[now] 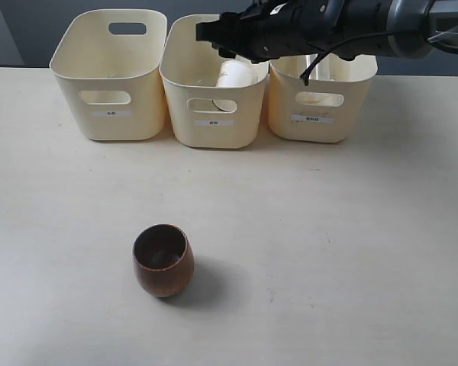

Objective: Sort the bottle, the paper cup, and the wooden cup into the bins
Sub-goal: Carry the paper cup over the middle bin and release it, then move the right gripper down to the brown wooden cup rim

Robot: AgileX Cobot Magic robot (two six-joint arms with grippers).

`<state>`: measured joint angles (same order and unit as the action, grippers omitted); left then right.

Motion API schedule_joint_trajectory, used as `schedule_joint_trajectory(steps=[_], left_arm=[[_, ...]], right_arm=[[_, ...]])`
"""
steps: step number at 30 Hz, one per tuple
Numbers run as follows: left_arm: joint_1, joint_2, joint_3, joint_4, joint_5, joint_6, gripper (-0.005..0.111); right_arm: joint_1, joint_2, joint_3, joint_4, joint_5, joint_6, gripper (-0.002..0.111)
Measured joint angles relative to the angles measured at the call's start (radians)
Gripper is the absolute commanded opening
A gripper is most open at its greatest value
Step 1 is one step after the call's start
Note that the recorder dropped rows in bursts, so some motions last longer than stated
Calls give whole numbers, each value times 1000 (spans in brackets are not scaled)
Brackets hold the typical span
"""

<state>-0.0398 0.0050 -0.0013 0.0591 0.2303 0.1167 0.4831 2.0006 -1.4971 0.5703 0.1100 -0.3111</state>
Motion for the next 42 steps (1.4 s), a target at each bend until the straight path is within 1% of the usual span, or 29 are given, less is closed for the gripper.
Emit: schedule_joint_trajectory(steps=[2,6,8,10,22,28,32,36,42], left_arm=[[0,0,0,0,0,0,0],[0,0,0,0,0,0,0],[0,0,0,0,0,0,0],[0,0,0,0,0,0,0],[0,0,0,0,0,0,0],[0,0,0,0,0,0,0],[0,0,0,0,0,0,0],[0,0,0,0,0,0,0],[0,0,0,0,0,0,0]], right_arm=[[0,0,0,5,27,0,52],[0,-54,0,8,143,0,52],[0,-96,0,8,216,0,52],[0,-144,0,8,340,0,52],[0,-177,0,14,726,0,52],[0,-177,0,32,822,0,52],[12,-177,0,35,845,0,52],[57,-178,13,33,844,0,52],[137,-178,87,9,815,0,52]])
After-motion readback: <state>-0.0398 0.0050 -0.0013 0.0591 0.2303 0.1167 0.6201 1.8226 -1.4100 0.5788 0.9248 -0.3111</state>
